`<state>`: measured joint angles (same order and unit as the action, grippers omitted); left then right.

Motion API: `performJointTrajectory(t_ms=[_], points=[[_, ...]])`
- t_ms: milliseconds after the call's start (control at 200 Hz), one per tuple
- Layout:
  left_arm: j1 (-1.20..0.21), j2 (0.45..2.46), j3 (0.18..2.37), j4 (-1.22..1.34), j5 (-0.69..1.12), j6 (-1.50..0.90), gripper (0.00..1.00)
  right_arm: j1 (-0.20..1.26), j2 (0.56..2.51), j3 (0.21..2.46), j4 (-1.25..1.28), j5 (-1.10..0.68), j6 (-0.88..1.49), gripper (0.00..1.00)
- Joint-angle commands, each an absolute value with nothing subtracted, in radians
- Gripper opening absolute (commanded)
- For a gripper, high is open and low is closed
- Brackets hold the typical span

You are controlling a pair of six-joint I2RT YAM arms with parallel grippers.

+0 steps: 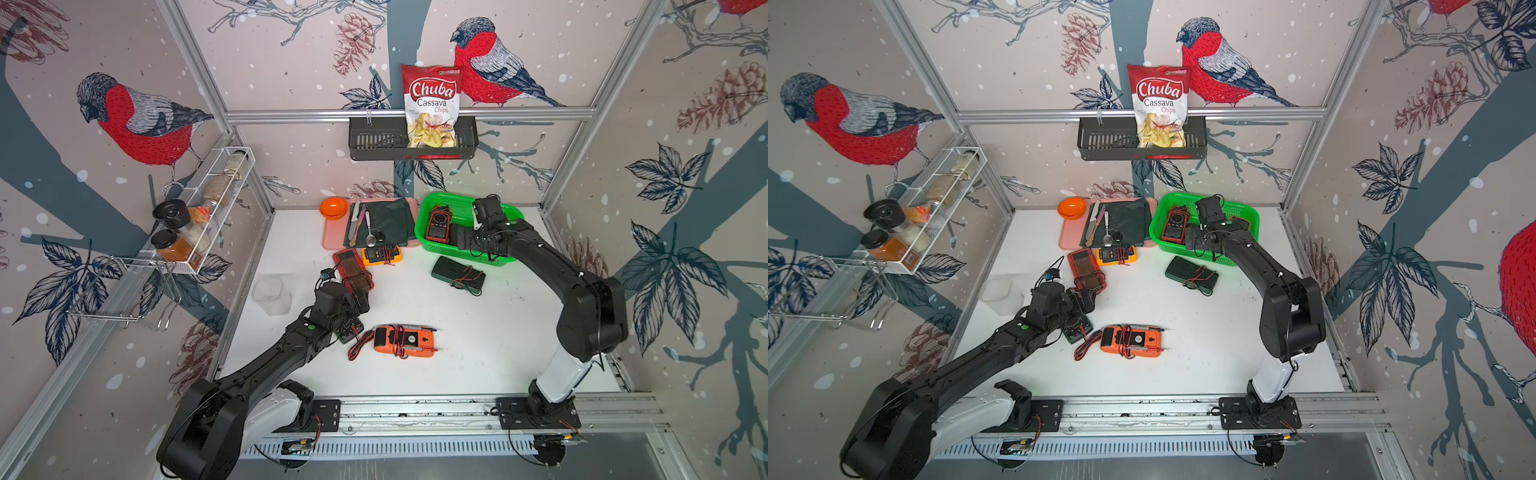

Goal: Put the multimeter into the basket
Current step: Pick up the multimeter from the center of the board.

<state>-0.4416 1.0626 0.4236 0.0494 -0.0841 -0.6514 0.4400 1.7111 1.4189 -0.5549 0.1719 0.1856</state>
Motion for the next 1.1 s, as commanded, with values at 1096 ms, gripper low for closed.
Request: performJointTrajectory(t_ms=[1096], points=[[-0.44,0.833,0.313,-0.052,-0.25,-0.782,0.98,1.138,1.588,1.013,-0.424,-0.053,-0.253,1.0]])
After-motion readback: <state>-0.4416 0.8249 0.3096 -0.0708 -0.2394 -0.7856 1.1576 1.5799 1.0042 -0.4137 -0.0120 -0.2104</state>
